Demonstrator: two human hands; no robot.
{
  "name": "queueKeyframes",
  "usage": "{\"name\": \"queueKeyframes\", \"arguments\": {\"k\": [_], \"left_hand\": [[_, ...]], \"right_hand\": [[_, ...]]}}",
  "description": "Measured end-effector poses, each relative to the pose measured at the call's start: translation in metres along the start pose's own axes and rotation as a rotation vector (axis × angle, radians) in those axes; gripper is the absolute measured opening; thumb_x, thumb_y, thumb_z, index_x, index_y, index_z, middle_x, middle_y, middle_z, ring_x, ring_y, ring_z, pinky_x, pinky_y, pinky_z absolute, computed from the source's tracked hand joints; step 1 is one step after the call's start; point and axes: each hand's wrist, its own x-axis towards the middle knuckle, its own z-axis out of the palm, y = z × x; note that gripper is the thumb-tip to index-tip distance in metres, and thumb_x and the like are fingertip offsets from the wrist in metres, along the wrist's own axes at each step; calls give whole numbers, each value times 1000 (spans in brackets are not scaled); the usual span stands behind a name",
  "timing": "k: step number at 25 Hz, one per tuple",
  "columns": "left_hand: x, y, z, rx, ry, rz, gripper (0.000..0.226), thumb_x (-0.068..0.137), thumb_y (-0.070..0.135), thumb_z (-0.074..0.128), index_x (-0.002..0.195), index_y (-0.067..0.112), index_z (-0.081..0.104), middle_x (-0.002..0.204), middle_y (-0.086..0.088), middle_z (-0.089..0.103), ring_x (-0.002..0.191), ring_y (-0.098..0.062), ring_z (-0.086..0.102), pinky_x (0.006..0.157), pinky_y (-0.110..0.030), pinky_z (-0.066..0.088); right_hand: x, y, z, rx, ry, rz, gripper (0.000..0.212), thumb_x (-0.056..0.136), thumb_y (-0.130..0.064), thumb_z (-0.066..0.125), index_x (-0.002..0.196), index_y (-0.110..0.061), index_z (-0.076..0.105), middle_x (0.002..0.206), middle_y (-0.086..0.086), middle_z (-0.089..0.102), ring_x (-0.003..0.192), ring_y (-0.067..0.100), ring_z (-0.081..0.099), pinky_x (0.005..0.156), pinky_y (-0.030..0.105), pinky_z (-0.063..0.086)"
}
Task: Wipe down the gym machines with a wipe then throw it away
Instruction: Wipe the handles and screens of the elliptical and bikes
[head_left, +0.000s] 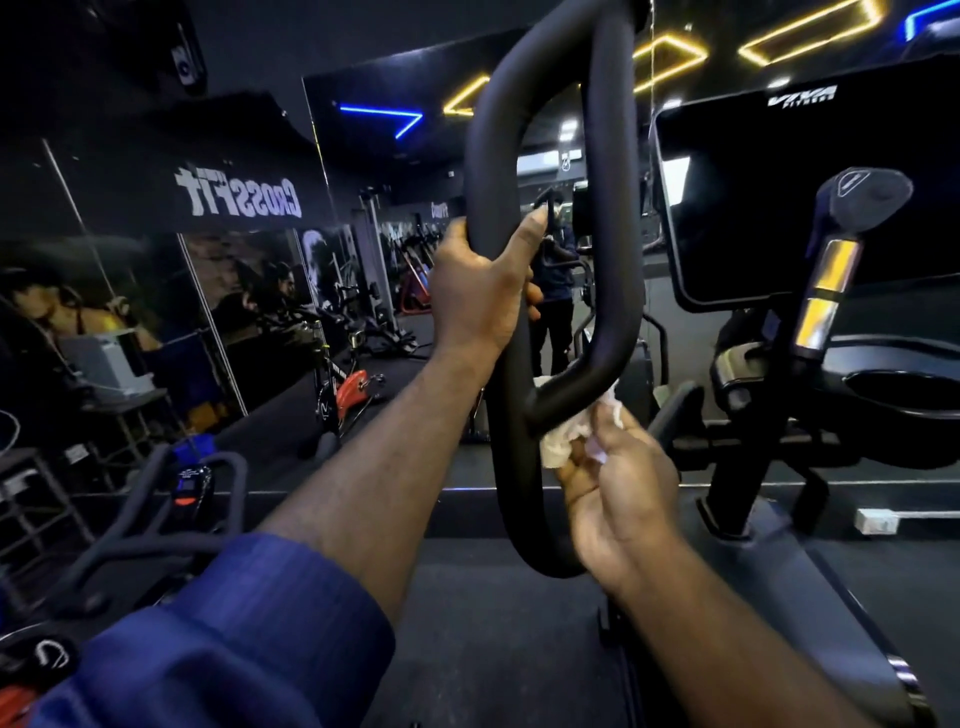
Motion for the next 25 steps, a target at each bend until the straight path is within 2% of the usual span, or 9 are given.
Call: {"name": "queueKeyframes", "arguments": {"k": [4,7,9,10,15,18,20,23,25], "left_hand": [[3,0,-1,-9,-4,1,46,90,41,80,111,6,60,74,-11,66,56,-26,62,55,-42,56],[3,-3,1,-15,5,3,46,89,41,81,110,5,60,72,-11,65,54,-28,61,53,-42,56],[3,-6,1,-15,-1,3,45,91,39,81,110,5,60,73,-11,65,54,-28,61,53,-42,55],[5,-6,1,-16,-4,3,44,91,39,81,110,5,60,73,-11,65,54,-28,61,53,-42,55],[5,-5,-1,-9,-2,3,42,90,41,81,107,9,60,71,-10,64,54,-28,61,54,-42,56],[3,-5,0,-14,-4,-9,43,90,40,82,109,8,60,71,-10,64,55,-27,61,54,-43,56],[3,-4,-1,-13,-3,-10,43,92,38,81,110,6,60,72,-11,64,55,-27,60,54,-42,56],[2,0,-2,-12,-21,-16,45,93,39,80,113,5,59,75,-13,66,56,-27,62,55,-41,56],[-2,3,-4,-11,-37,-22,43,94,39,79,114,6,58,75,-13,66,56,-27,62,55,-41,56]], "right_hand": [[58,-59,31,65,39,-55,35,105,-11,49,136,0,62,116,25,71,89,30,68,63,36,59],[48,-52,22,-20,-6,-38,32,108,-21,47,119,-3,70,101,13,77,80,23,71,53,27,55],[36,-44,8,-47,-16,-4,32,107,-21,49,122,-4,71,105,11,77,80,20,69,50,24,52],[41,-52,8,-62,-11,4,33,105,-22,51,125,-4,71,109,13,76,80,20,69,53,26,53],[74,-127,74,-289,-73,-171,32,106,-28,52,95,-11,76,79,8,73,74,26,69,72,44,60],[68,-110,65,-355,-204,-264,41,111,-28,38,111,-8,73,84,16,69,69,28,62,61,37,54],[67,-116,64,-380,-272,-206,44,112,-28,35,117,-5,72,90,17,71,71,28,65,60,35,54],[81,-158,104,-431,-222,-195,39,110,-32,40,119,-9,70,104,13,79,95,29,76,81,45,62],[80,-170,129,-441,-170,-247,34,110,-32,44,112,-10,69,98,13,80,96,29,77,89,50,62]]}}
